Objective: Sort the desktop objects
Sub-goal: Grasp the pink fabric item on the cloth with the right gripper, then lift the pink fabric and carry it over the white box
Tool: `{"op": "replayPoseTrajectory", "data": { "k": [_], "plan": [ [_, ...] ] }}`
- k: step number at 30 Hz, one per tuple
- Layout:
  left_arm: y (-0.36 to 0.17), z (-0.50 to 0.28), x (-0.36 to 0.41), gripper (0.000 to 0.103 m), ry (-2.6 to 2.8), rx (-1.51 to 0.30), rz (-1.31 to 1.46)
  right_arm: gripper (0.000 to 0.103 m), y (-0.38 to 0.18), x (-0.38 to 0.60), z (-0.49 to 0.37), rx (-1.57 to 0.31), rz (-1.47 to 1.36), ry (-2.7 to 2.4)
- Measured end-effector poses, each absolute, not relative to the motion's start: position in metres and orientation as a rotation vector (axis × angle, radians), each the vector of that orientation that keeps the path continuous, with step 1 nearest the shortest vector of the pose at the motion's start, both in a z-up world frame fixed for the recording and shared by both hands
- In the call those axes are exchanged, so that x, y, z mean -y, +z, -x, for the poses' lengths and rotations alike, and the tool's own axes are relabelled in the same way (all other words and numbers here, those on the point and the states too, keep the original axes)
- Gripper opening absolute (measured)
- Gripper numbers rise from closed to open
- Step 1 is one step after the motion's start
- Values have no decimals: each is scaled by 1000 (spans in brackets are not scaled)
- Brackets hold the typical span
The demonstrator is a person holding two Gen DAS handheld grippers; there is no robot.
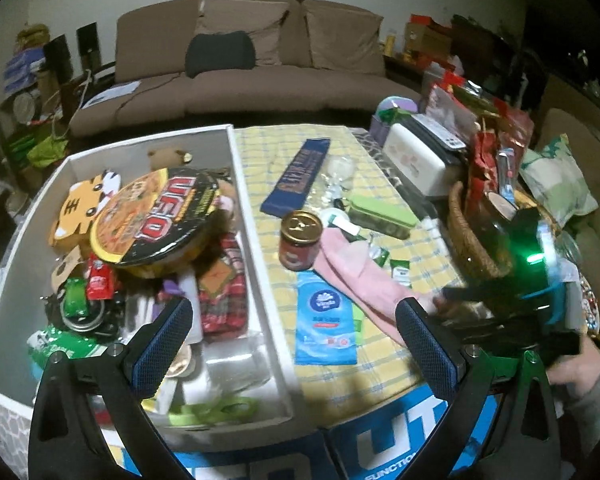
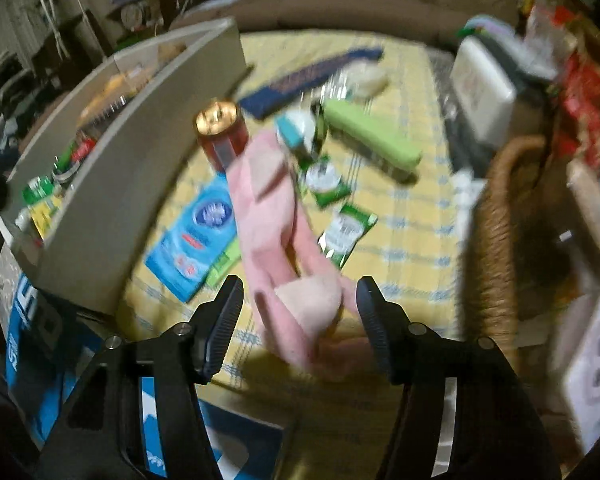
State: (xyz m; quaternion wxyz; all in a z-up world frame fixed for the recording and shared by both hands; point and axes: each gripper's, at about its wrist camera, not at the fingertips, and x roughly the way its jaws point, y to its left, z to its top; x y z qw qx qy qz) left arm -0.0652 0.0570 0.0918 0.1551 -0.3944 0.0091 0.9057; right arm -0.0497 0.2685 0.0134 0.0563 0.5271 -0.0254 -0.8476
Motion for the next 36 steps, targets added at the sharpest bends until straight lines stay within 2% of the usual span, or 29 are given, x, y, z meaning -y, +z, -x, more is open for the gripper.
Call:
{"op": "replayPoseTrajectory", "data": {
  "k": [4, 6, 7, 10, 13, 16, 20, 25, 29, 36],
  "plan": [
    [92, 66, -60, 103, 2564, -10, 1142, 56, -21, -268, 61, 95, -1745, -2454],
    [92, 66, -61, 103, 2544, 4, 1154, 20, -27, -269, 61, 116, -1774, -2426],
    [92, 67, -62, 103, 2530, 26, 1170, 8, -28, -271, 61, 147, -1776, -2418],
    [93, 67, -61, 103, 2481, 107, 1202, 8, -12, -285, 56, 285, -1702, -2457],
    [97, 63, -63, 103, 2444, 170, 1194, 8, 22, -293, 48, 327, -1592, -2538],
    [110, 53, -70, 103, 2443, 137, 1140, 8, 69, -297, 38, 370, -1480, -2579],
    [135, 26, -85, 103, 2458, -15, 1006, 8, 144, -289, 38, 350, -1347, -2614],
    [159, 5, -89, 103, 2516, -113, 950, 8, 231, -263, 24, 287, -1215, -2609],
    [175, -3, -75, 103, 2518, -24, 930, 8, 285, -227, 2, 241, -1141, -2573],
    [191, -16, -39, 103, 2617, 17, 885, 8, 328, -167, -49, 204, -1051, -2464]
  ]
}}
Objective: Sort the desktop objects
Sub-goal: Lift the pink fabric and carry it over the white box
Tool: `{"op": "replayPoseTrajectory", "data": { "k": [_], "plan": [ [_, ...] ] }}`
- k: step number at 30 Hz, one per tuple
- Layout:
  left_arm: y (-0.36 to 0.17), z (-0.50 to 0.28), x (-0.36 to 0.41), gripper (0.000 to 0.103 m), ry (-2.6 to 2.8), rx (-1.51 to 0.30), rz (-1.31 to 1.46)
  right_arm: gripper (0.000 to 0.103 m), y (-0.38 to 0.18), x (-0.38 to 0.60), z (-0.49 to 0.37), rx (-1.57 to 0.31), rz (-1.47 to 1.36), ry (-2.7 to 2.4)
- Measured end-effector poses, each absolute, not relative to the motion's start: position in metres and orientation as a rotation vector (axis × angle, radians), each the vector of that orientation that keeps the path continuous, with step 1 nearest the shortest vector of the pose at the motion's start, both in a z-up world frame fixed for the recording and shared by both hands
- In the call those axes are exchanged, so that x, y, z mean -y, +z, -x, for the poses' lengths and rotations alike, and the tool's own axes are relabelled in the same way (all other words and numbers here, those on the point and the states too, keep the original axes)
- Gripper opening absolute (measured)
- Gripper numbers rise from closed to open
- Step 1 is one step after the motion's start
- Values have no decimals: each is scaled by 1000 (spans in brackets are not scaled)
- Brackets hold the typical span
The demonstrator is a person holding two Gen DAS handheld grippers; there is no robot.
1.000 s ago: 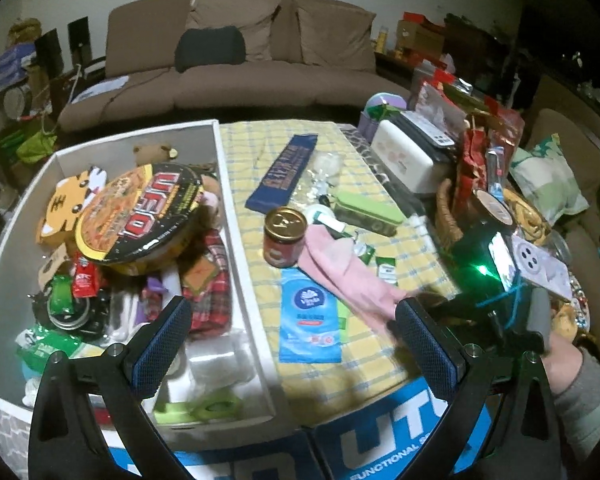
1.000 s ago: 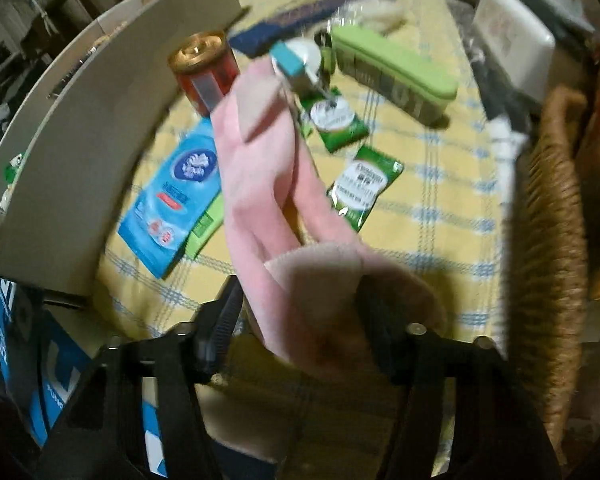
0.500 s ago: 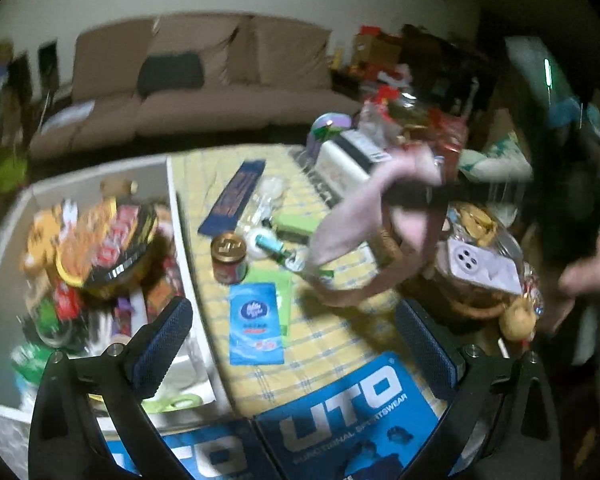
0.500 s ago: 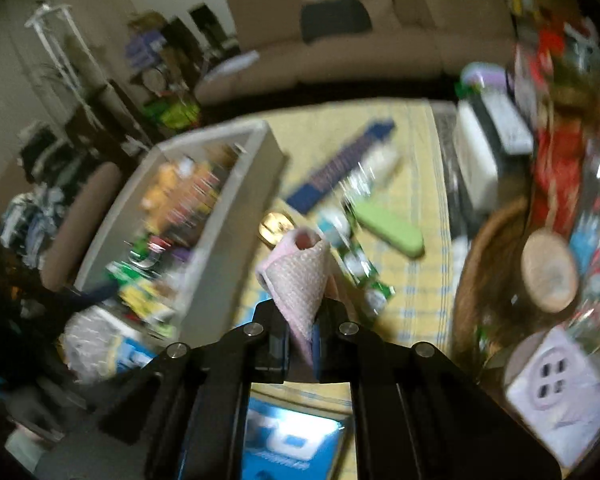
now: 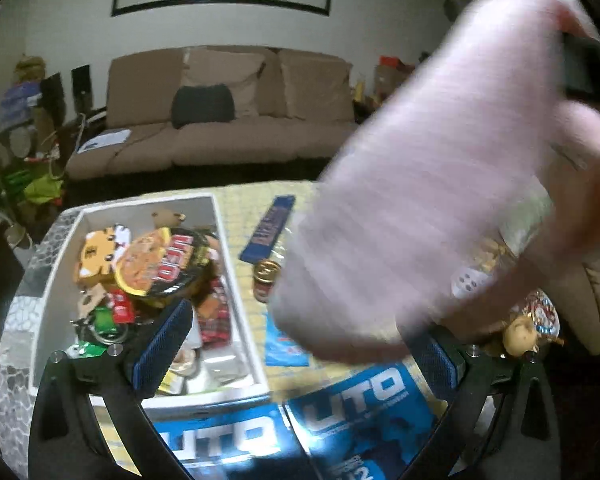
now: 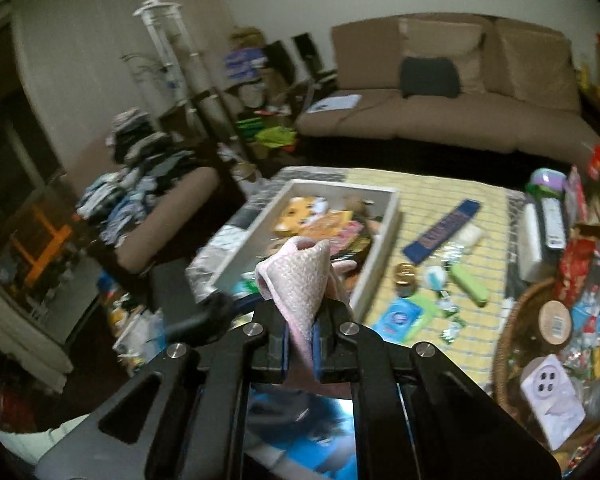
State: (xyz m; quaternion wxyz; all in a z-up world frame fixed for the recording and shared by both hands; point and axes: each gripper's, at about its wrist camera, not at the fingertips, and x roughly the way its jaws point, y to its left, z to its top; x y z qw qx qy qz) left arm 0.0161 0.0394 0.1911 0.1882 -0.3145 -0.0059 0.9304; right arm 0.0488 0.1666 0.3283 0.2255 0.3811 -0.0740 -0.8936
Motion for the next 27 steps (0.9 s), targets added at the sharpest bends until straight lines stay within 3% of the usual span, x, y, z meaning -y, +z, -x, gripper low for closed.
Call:
{"op": "replayPoseTrajectory", "data": {
  "k": [2, 3, 5, 6, 7, 8, 14, 19, 27],
  "plan": [
    [194, -17, -16, 101, 2630, 91, 893, 8, 336, -149, -62, 181, -1035, -2435],
    [193, -16, -10, 93, 2630, 108, 902, 8, 337, -142, -68, 160, -1032, -2433],
    [191, -14, 12, 68, 2622, 143, 943, 9, 339, -126, -77, 114, -1035, -2427],
    [189, -13, 17, 41, 2621, 146, 967, 9, 339, -118, -80, 82, -1043, -2432],
    [188, -10, 29, 21, 2620, 165, 1008, 9, 338, -111, -80, 59, -1053, -2436],
    [187, -8, 37, 16, 2618, 184, 1023, 9, 336, -106, -80, 46, -1064, -2433],
    [189, 8, 91, 16, 2730, 245, 1063, 9, 312, -74, -60, -29, -1130, -2427],
    [188, 32, 136, 22, 2785, 325, 1065, 9, 282, -49, -15, -102, -1194, -2461],
    [158, 75, 184, 23, 2868, 280, 1128, 9, 222, -25, 67, -46, -1247, -2450]
  ]
}}
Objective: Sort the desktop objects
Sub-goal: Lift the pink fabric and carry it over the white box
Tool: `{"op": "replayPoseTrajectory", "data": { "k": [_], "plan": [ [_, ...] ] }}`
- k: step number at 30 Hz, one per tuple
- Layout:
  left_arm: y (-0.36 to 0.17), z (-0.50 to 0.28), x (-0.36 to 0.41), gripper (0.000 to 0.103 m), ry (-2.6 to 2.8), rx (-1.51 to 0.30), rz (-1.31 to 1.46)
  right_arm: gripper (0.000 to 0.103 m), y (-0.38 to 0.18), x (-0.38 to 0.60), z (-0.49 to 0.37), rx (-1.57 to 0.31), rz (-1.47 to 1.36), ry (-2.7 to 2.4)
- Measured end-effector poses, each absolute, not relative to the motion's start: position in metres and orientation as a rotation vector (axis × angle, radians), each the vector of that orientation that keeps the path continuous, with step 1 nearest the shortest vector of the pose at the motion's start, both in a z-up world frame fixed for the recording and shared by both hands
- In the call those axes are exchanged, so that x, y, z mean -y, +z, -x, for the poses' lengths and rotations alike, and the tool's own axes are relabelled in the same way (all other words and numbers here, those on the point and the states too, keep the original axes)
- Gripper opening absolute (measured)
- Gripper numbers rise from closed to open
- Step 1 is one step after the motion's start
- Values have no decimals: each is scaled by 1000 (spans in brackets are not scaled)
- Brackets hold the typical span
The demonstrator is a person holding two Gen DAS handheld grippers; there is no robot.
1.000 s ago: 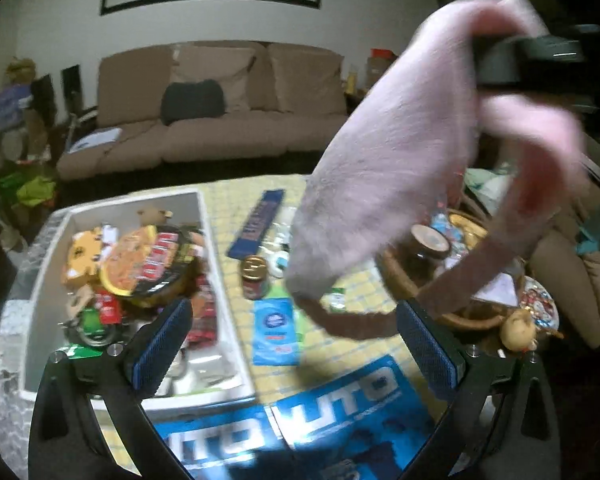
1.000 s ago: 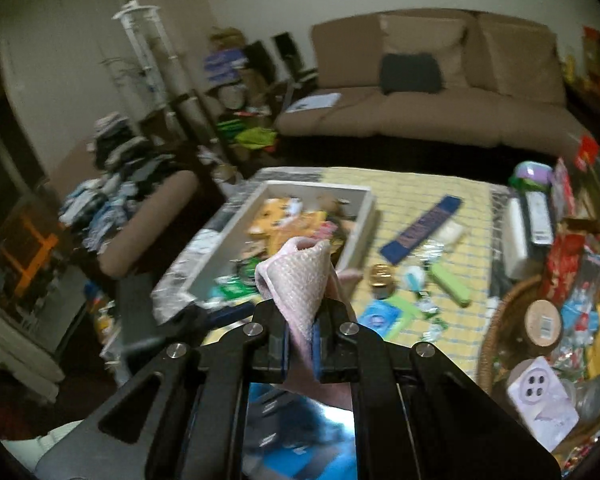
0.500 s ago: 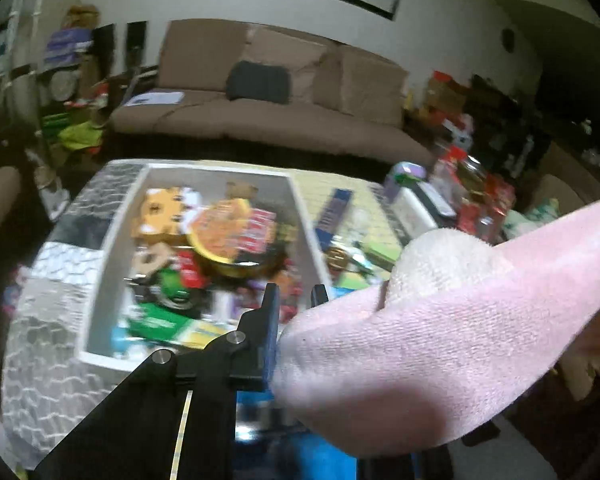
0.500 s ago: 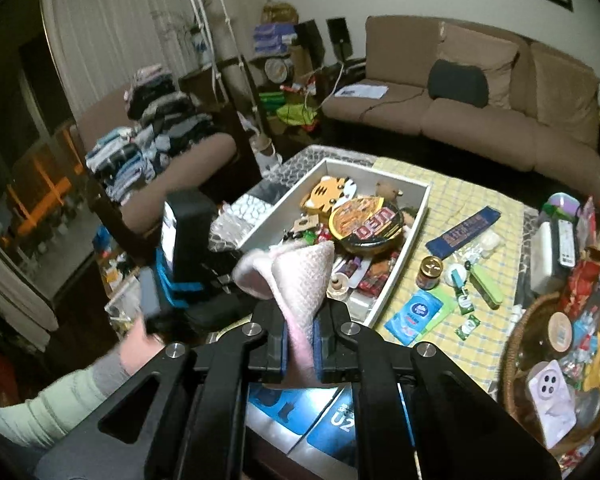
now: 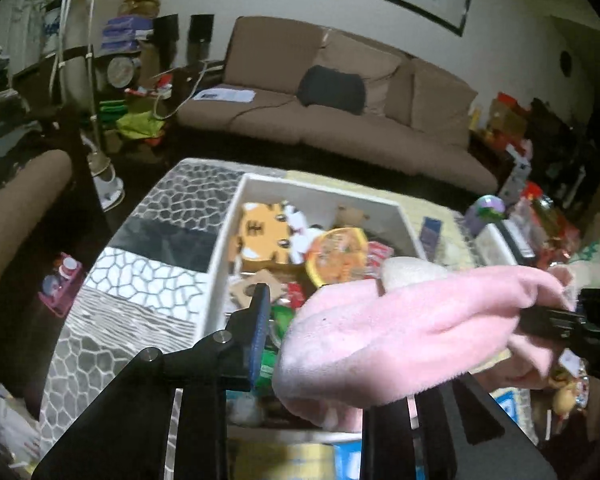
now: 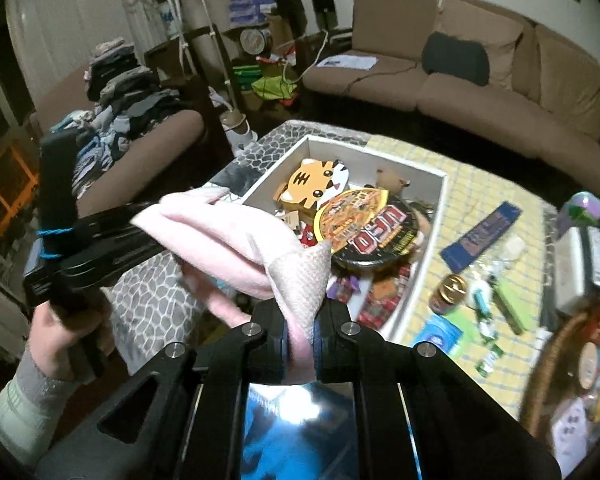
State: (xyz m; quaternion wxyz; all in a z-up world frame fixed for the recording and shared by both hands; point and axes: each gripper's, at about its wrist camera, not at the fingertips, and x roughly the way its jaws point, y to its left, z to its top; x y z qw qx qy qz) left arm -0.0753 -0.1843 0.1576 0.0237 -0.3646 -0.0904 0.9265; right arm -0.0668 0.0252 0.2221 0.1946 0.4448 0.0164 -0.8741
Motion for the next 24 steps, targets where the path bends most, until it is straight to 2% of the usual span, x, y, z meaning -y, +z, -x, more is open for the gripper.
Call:
{"op": "replayPoseTrajectory", "data": {
  "k": [3, 6, 8, 9, 10, 11, 15, 19, 22, 24],
  "plan": [
    [130, 89, 203, 23, 2870, 277, 1192, 9, 187, -14, 97, -23, -1301, -2410],
    [103, 93, 214, 29, 2863, 239, 1267, 10, 146, -2, 118, 0, -1370, -2349],
    [90, 92, 216, 47, 2864, 158, 1322, 16, 114, 5, 125, -17, -1427, -2311],
    [83, 91, 215, 67, 2872, 100, 1351, 17, 101, 6, 126, -28, -1452, -2300],
    [77, 88, 214, 79, 2886, 29, 1379, 24, 85, 7, 127, -48, -1496, -2285],
    [71, 84, 213, 82, 2902, -48, 1398, 31, 70, 8, 128, -78, -1548, -2277],
    [76, 68, 214, 88, 2899, -103, 1383, 36, 52, 0, 123, -116, -1577, -2312],
    [93, 54, 210, 97, 2930, -189, 1376, 48, 80, -20, 109, -57, -1498, -2386],
    [92, 53, 213, 99, 2899, -205, 1470, 56, 108, -32, 108, -1, -1461, -2465],
    [88, 53, 213, 99, 2877, -251, 1515, 56, 117, -39, 104, 28, -1445, -2487]
  ]
}}
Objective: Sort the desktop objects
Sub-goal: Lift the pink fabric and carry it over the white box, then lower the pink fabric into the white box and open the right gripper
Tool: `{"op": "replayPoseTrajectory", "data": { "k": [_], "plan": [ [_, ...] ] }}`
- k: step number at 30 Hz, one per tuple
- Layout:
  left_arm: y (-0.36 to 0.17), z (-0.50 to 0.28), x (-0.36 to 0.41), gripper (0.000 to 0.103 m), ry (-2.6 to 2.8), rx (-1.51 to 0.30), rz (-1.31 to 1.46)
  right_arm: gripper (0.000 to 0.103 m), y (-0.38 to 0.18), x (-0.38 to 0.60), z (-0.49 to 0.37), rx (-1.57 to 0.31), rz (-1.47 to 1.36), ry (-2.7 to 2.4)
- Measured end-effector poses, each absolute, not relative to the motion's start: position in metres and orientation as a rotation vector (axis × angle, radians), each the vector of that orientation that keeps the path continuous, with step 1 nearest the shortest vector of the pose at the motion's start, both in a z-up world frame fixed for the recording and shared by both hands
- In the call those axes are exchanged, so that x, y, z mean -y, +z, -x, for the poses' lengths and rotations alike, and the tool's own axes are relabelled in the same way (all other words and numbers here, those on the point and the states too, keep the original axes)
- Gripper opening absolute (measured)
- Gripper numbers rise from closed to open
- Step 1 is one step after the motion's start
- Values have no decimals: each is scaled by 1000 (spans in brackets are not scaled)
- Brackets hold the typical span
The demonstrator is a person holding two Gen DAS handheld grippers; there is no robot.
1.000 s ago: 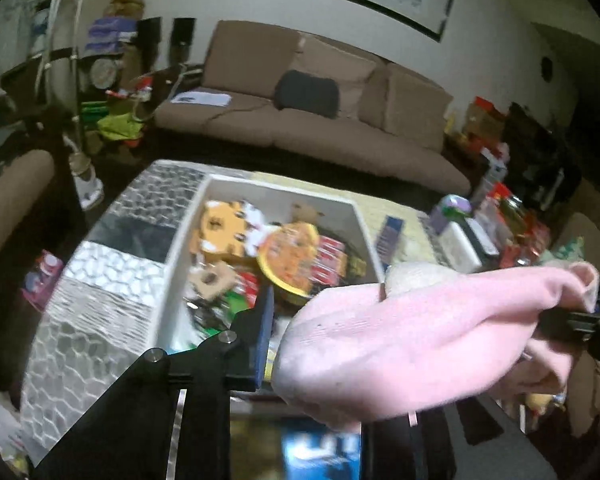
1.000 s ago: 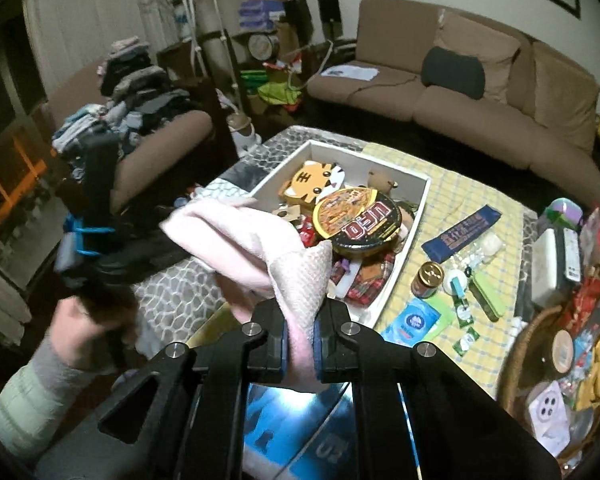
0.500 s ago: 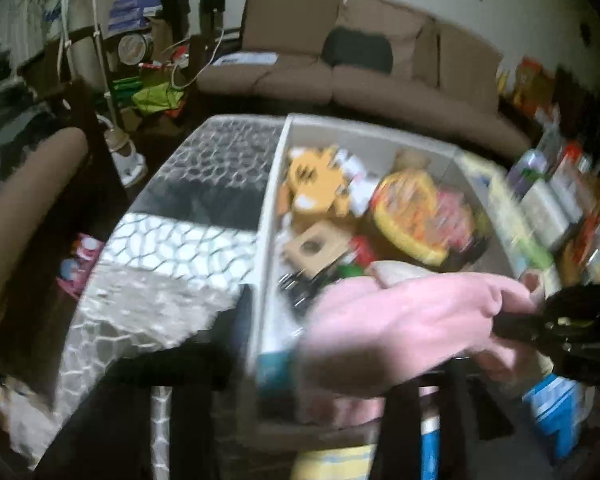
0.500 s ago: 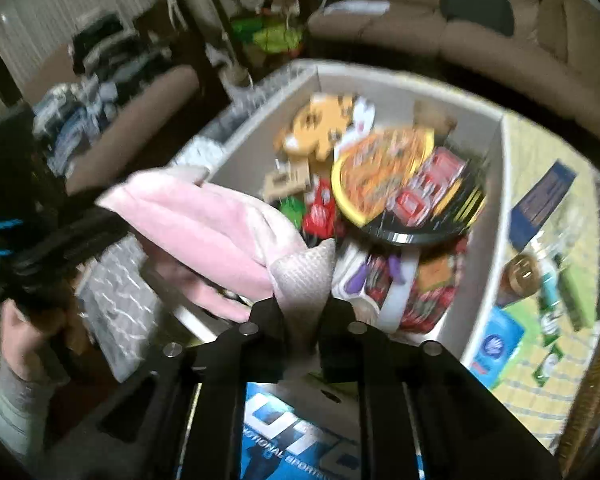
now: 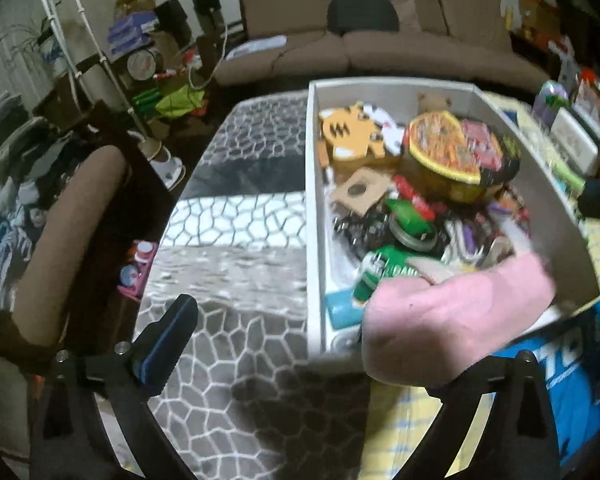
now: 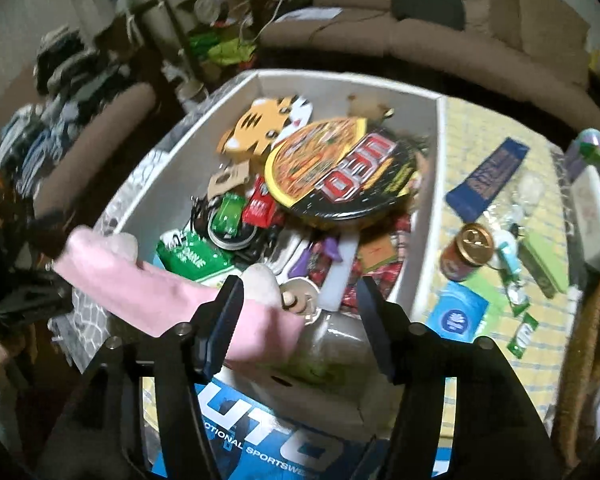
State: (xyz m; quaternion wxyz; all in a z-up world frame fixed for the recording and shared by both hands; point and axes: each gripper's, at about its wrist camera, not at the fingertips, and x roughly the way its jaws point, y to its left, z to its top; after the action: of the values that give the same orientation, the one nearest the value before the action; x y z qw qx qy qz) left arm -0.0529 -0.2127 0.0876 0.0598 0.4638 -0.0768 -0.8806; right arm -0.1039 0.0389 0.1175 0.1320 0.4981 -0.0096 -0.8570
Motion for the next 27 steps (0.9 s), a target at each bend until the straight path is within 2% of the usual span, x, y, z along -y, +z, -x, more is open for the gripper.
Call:
{"op": "replayPoseTrajectory", "data": {
  "k": [6, 9, 12, 16, 21, 27],
  "plan": [
    [91, 88, 195, 99, -2659, 274, -1436, 56, 117, -29, 92, 70, -1459, -2420],
    [112, 110, 185, 99, -2741, 208, -1401, 56, 107, -22, 86, 103, -1469, -2390],
    [114, 121, 175, 100, -2736, 335, -1370, 56, 98, -20, 82, 97, -1482, -2383],
    [68, 112, 181, 100, -2559, 483, -1668, 56, 87, -24, 81, 76, -1504, -2385],
    [53, 80, 181, 100, -2513, 654, -1671, 56, 79, -32, 84, 127, -1516, -2389],
    [79, 83, 175, 100, -2594, 533, -1735, 56, 82, -27, 80, 182, -1498, -2377]
  ]
}}
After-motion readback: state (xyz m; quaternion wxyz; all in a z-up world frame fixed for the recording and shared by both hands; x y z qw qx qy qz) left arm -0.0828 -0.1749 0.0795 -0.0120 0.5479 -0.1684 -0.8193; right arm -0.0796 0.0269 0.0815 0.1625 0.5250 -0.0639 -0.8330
